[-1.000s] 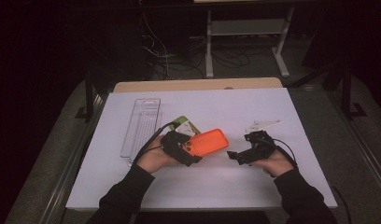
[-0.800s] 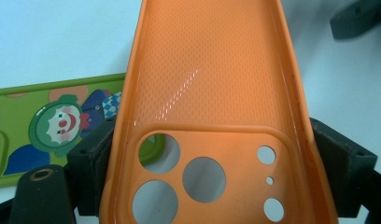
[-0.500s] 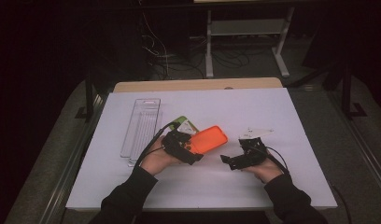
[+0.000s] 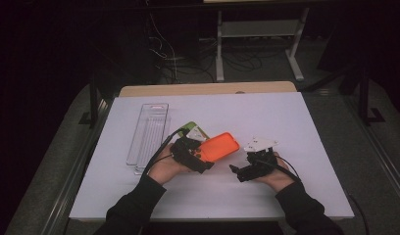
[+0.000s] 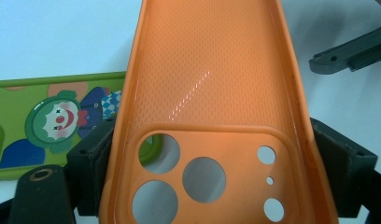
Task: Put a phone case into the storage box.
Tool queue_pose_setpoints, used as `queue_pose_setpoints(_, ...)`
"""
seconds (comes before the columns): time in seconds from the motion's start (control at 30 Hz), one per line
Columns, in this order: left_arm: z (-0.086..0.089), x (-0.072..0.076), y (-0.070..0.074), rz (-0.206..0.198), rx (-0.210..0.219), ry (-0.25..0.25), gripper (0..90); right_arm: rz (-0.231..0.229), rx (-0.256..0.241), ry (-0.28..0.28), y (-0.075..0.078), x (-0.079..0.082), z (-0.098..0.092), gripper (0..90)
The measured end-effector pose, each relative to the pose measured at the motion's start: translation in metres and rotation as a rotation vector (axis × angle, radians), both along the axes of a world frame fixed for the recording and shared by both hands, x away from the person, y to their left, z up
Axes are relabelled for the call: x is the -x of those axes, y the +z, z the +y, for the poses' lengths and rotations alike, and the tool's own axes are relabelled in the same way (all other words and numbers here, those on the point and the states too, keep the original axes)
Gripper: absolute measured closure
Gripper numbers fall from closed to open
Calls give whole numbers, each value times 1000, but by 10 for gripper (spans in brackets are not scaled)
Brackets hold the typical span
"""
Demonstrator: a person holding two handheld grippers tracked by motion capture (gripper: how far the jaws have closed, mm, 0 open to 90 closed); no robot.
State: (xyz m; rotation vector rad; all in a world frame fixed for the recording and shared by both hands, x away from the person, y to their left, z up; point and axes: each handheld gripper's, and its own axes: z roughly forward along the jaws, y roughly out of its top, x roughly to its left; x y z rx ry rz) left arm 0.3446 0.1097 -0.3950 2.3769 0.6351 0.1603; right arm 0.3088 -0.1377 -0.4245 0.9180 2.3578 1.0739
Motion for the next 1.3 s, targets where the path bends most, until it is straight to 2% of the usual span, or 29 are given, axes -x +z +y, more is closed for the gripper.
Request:
queue_pose_setpoints(0.1,0,0,0,0,3,-3,158,-19,20,6,0,1,2,0)
queue_pose_setpoints(0.13,0,0,0,4,-1,-4,158,-53,47,13,0,2,3,0)
queue_pose_setpoints(0.27,0,0,0,7,-1,-6,158,-79,66,12,1,4,5,0)
queue_pose_setpoints(0.3,0,0,0,9,-1,-6,158,-108,91,14,1,6,5,0)
queue_pose_setpoints(0.37,0,0,0,8,-2,-6,158,-114,99,14,1,6,6,0)
queue_pose_setpoints(0.4,0,0,0,6,-3,-8,158,-134,128,15,1,7,7,0)
queue_pose_setpoints(0.53,0,-1,-1,5,-11,-21,158,-161,162,23,1,7,7,0)
queue_pose_setpoints(0.57,-1,0,-1,9,2,-11,158,-186,192,33,1,7,8,0)
queue_pose_setpoints(0.87,-2,1,-1,15,21,-2,158,-255,258,42,1,11,11,0)
queue_pose_setpoints(0.9,-1,0,-1,16,21,-4,158,-283,285,49,1,12,12,0)
queue_pose_setpoints(0.93,-1,0,-1,16,21,-4,158,-283,285,49,1,12,12,0)
queue_pose_setpoints(0.97,0,-1,0,10,-7,-26,158,-298,302,49,1,12,12,0)
queue_pose_setpoints(1.1,0,-1,0,9,4,-22,158,-365,382,72,1,13,13,0)
queue_pose_setpoints(1.13,-1,0,-1,14,26,-5,158,-379,377,70,1,14,14,0)
queue_pose_setpoints(1.3,-1,0,-1,12,23,-9,159,-428,421,77,0,16,15,0)
